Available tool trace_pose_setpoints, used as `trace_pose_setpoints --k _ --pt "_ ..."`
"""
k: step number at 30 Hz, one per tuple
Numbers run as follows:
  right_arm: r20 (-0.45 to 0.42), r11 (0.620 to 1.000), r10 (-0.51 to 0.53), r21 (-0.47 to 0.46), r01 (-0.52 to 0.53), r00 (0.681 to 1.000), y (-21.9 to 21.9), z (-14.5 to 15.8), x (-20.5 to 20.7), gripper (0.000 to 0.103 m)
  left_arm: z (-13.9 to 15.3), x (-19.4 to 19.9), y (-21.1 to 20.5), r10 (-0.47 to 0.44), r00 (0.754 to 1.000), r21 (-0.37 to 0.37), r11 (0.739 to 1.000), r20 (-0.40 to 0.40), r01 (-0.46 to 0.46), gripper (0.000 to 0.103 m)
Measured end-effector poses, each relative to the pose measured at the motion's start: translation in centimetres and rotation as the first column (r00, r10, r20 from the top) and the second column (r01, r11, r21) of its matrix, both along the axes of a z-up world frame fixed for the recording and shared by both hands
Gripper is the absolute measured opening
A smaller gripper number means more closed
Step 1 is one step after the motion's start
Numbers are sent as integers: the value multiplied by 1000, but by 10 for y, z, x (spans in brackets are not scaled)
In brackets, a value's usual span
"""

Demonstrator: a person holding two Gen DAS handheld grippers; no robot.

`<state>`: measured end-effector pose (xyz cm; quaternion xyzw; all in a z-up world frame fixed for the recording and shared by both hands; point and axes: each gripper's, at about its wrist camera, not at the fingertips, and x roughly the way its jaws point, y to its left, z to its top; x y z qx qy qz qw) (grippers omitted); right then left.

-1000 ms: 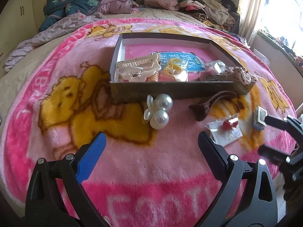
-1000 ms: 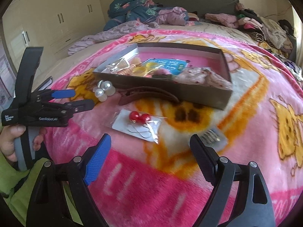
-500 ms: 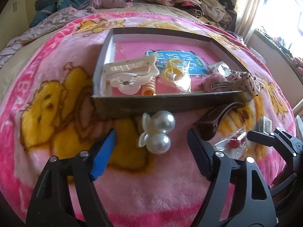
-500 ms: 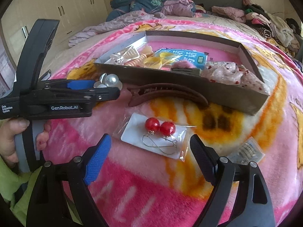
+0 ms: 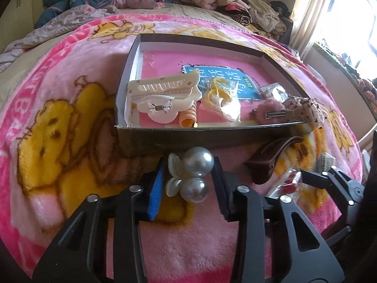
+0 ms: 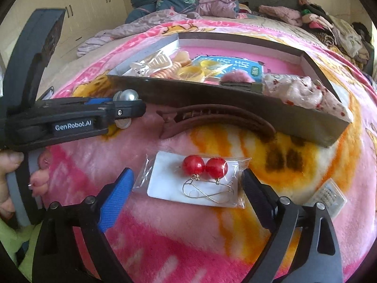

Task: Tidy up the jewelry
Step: 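Grasp the pearl bow earrings with left tool while right grasps bagged red earrings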

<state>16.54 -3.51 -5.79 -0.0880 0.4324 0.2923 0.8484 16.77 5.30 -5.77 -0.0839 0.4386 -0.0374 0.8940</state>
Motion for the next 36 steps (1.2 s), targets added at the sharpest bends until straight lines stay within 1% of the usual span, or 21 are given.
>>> trace_pose_setpoints --k 4,7,8,17,18,24,29,36 --pt "34 999 45 -28 -44 998 8 0 -7 84 1 -5 0 -9 1000 -5 1000 0 9 27" --pt "44 996 81 -32 -79 996 13 3 -12 82 3 -9 3 -8 1000 -14 1000 4 8 27" --pt "46 996 90 -32 -88 995 14 4 -14 78 4 -11 4 -7 1000 -15 1000 5 7 27" --pt "51 990 133 -42 -131 990 20 10 -24 77 7 -30 22 34 999 -27 999 11 -33 26" --pt "53 991 133 -38 -131 990 19 11 -25 74 8 -32 24 39 999 -27 999 12 -38 26" --pt "81 993 119 -24 -117 990 14 25 -24 74 18 -43 32 55 998 -39 998 33 -54 26" --pt "103 996 86 -15 -85 991 3 33 -23 74 30 -46 32 57 997 -44 998 60 -54 26" --pt "167 1000 12 23 -17 986 -25 63 -11 74 51 -38 24 31 995 -34 999 98 -28 26"
